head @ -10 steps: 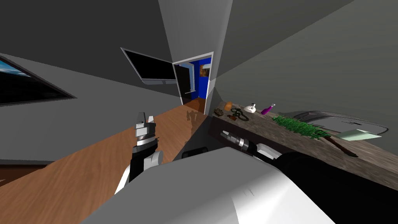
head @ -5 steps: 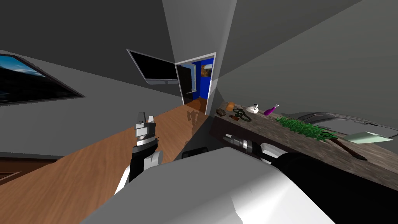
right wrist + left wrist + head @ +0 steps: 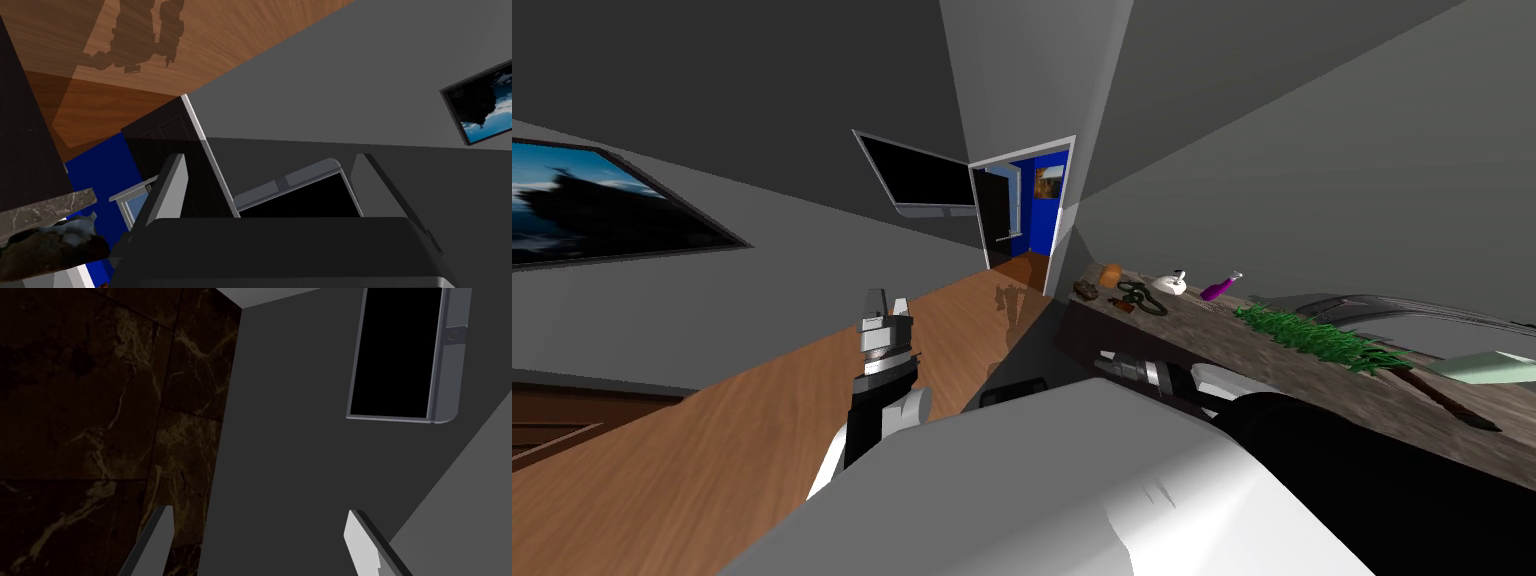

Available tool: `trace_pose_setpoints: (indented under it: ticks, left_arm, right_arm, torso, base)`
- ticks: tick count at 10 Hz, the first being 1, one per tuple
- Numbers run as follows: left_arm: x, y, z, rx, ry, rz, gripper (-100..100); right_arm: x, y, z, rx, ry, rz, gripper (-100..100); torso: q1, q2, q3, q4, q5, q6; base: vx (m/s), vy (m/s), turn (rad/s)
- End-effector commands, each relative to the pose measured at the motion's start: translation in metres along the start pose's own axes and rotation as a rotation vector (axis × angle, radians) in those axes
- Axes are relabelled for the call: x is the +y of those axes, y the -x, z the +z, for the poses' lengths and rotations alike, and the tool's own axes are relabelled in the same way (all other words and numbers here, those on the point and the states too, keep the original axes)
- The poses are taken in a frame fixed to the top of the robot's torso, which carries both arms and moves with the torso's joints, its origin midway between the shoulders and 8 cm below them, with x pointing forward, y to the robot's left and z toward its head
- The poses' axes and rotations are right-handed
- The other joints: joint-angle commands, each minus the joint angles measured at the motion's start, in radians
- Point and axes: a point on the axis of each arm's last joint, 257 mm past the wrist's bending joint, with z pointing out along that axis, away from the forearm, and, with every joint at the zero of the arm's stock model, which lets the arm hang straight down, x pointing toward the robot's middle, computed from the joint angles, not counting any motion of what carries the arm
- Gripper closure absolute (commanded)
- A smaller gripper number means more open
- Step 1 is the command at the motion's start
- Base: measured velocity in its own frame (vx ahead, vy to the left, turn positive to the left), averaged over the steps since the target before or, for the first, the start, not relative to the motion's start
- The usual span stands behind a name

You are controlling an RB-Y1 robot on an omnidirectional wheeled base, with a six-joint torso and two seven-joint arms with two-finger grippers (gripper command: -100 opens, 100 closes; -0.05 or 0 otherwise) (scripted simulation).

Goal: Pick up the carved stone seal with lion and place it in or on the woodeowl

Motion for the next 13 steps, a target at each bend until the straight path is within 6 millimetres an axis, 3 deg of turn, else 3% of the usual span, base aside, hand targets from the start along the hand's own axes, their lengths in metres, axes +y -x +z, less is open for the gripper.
trace_pose_setpoints:
  ticks: [1, 3, 4, 5, 6, 8, 9, 13]
  left_arm:
    - [0.000, 0.000, 0.000, 0.000, 0.000, 0.000, 0]
    - [0.000, 0.000, 0.000, 0.000, 0.000, 0.000, 0]
    - [0.000, 0.000, 0.000, 0.000, 0.000, 0.000, 0]
    - [0.000, 0.000, 0.000, 0.000, 0.000, 0.000, 0]
    - [0.000, 0.000, 0.000, 0.000, 0.000, 0.000, 0]
    - [0.000, 0.000, 0.000, 0.000, 0.000, 0.000, 0]
    - [0.000, 0.000, 0.000, 0.000, 0.000, 0.000, 0]
    - [0.000, 0.000, 0.000, 0.000, 0.000, 0.000, 0]
  right_arm:
    - [-0.016, -0.021, -0.012, 0.079, -0.029, -0.009, -100]
    - [-0.020, -0.018, -0.016, 0.112, -0.028, -0.039, -100]
    - [-0.033, -0.034, -0.028, 0.171, -0.054, -0.040, -100]
    - [-0.036, -0.031, -0.030, 0.191, -0.053, -0.058, -100]
    - [-0.048, -0.046, -0.042, 0.241, -0.080, -0.053, -100]
    - [-0.052, -0.041, -0.047, 0.272, -0.080, -0.082, -100]
    - [-0.066, -0.052, -0.061, 0.326, -0.108, -0.083, -100]
    - [-0.096, -0.059, -0.095, 0.460, -0.164, -0.124, -100]
  torso:
    - [0.000, 0.000, 0.000, 0.000, 0.000, 0.000]
    - [-0.001, -0.001, 0.000, 0.000, 0.000, 0.000]
    - [-0.002, 0.000, 0.000, 0.000, -0.001, 0.000]
    - [-0.003, 0.000, 0.000, 0.000, -0.001, 0.000]
    - [-0.003, -0.001, 0.000, 0.000, -0.001, 0.000]
    - [-0.003, -0.002, -0.001, 0.000, -0.001, 0.000]
    - [-0.003, -0.001, 0.000, 0.000, -0.001, 0.000]
    - [-0.005, -0.002, -0.001, 0.000, -0.001, 0.000]
  base:
    - [0.021, 0.034, 0.073]
    - [0.015, 0.013, 0.038]
    - [0.021, 0.003, 0.097]
    - [0.027, 0.002, 0.073]
    - [0.039, -0.003, 0.133]
    - [0.025, -0.009, 0.022]
    - [0.027, -0.009, 0.126]
    - [0.046, -0.036, 0.102]
